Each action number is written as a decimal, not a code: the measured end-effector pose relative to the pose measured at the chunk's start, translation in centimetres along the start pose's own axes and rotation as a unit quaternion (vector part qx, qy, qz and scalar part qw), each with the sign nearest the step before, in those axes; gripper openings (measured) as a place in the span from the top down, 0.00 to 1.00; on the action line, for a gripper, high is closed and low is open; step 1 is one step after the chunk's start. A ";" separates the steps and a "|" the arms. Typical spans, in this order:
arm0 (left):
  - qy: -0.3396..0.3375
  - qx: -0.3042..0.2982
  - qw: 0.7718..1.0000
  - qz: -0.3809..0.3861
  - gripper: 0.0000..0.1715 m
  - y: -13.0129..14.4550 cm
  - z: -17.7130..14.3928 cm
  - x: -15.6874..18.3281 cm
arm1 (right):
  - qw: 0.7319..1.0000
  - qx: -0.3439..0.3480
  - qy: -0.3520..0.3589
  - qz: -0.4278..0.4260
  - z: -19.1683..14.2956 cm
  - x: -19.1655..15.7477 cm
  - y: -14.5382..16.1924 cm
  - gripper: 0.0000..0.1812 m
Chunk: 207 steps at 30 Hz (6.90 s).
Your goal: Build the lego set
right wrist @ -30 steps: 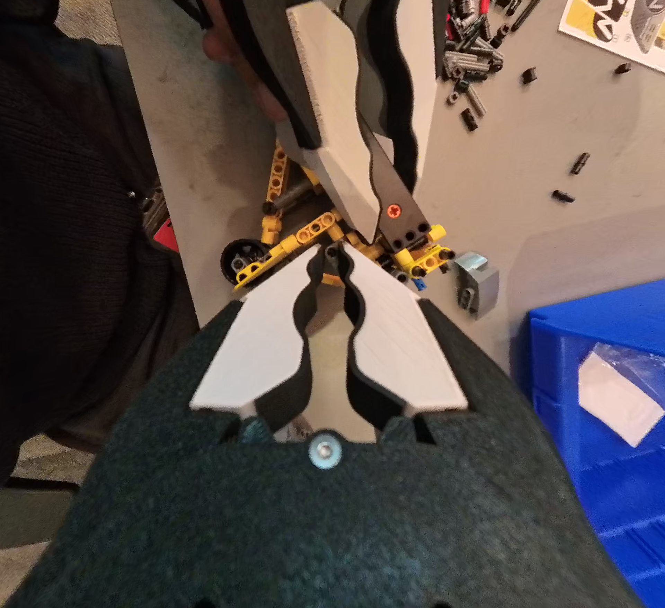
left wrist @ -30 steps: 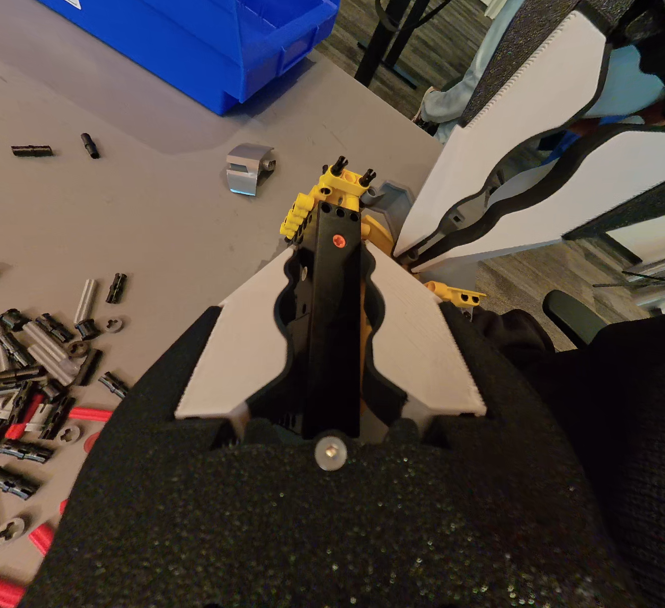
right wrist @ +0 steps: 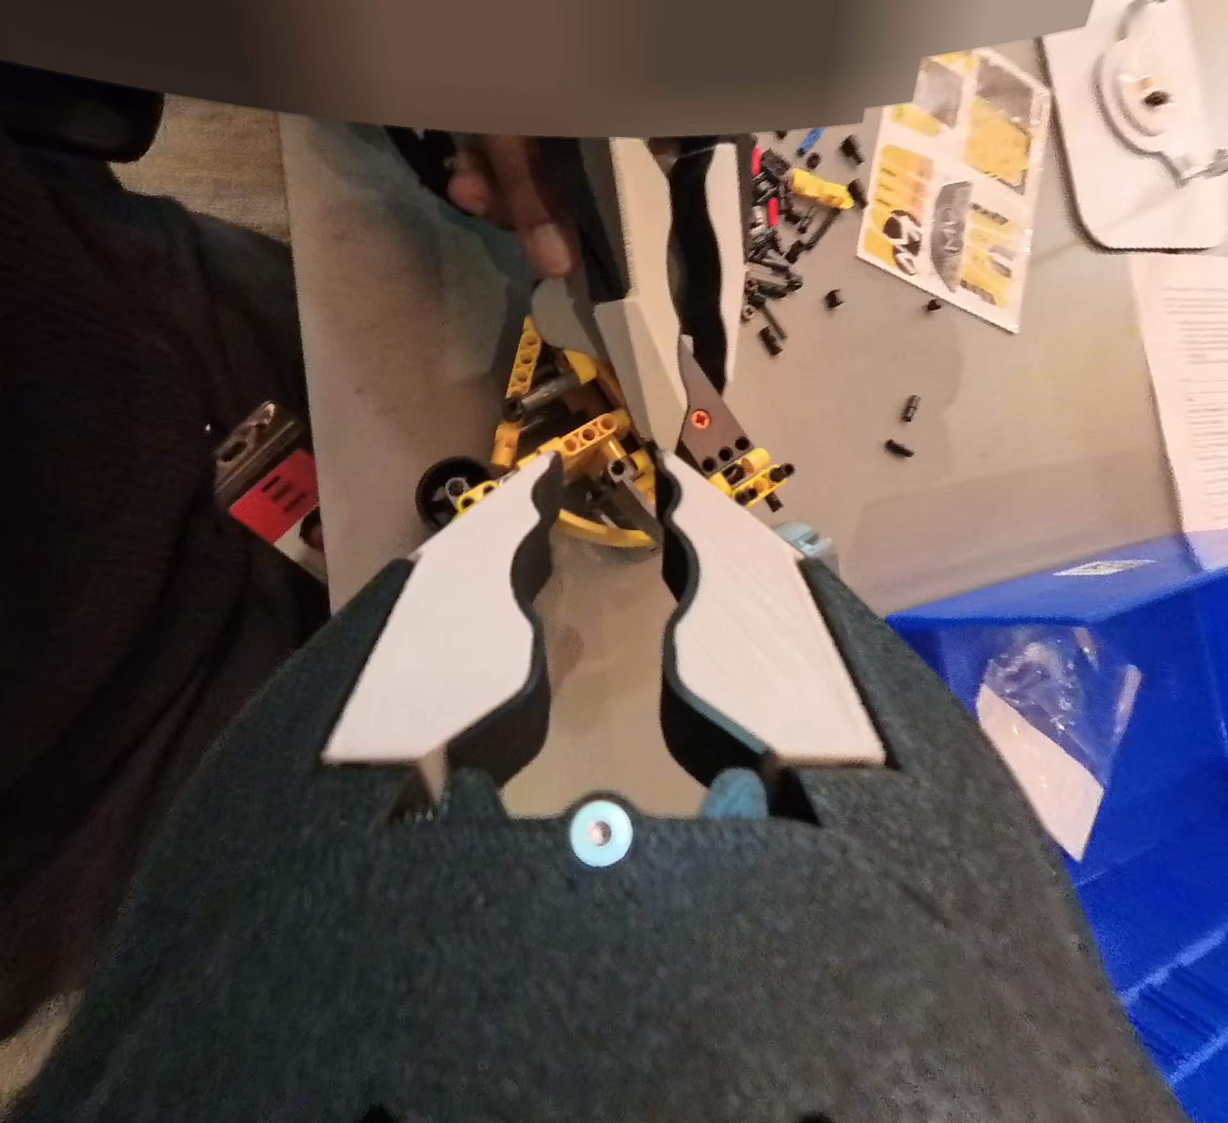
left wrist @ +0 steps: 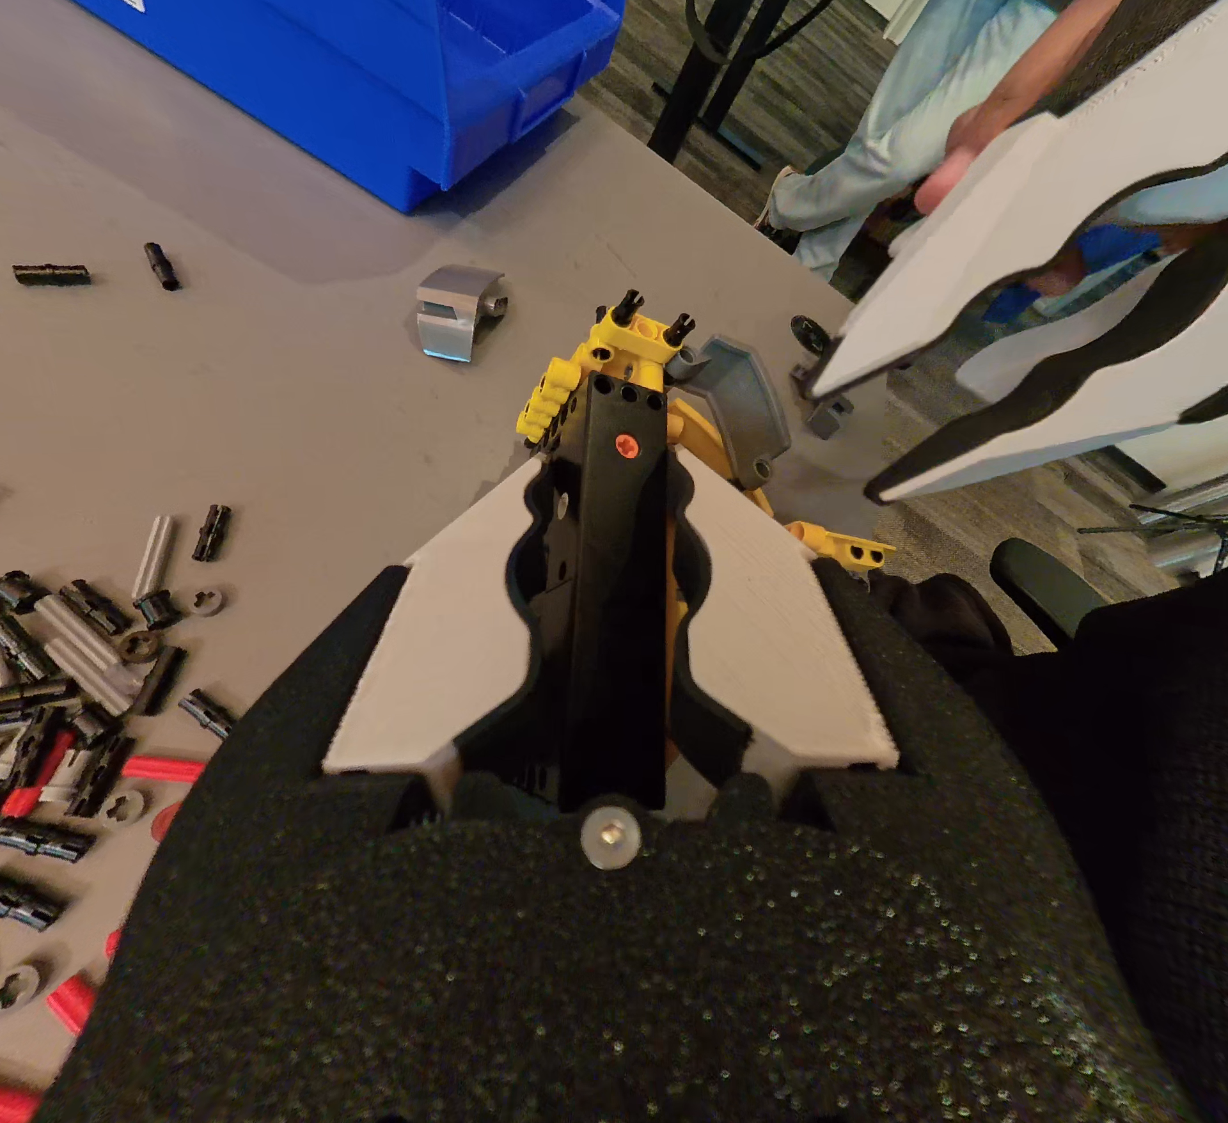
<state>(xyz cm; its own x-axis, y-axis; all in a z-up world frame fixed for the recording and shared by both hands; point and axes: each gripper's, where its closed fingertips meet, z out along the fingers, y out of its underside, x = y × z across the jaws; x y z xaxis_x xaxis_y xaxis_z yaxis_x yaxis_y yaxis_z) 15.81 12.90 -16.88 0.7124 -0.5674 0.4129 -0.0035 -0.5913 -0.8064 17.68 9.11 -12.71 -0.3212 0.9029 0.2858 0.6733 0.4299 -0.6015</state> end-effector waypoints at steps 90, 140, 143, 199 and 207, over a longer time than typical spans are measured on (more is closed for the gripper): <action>0.001 0.001 1.000 0.012 0.81 0.1 0.1 0.2 | 0.987 0.065 0.103 0.106 -0.3 1.5 2.0 0.85; -0.002 0.004 1.000 0.017 0.81 0.1 0.1 0.3 | 0.982 0.076 0.094 0.144 -0.3 2.0 0.5 1.00; -0.003 0.004 1.000 0.019 0.81 0.1 0.1 0.3 | 0.982 0.063 0.078 0.157 1.3 1.1 1.9 1.00; 0.407 0.230 0.884 -0.024 0.85 -6.2 -4.3 13.2 | 0.811 0.435 -0.153 0.360 -9.7 -2.4 -2.0 0.66; 0.243 0.215 0.943 -0.079 0.71 -6.3 -0.7 7.8 | 0.799 0.388 -0.087 0.451 -7.9 1.0 0.8 0.68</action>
<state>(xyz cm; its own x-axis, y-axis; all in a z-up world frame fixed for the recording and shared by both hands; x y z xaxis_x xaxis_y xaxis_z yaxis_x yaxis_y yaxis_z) 20.90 11.79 -8.22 0.2740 -0.7486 0.6038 0.4346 -0.4637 -0.7721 23.15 10.36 -7.01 -0.0708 0.8028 -0.5920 0.0900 -0.5859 -0.8054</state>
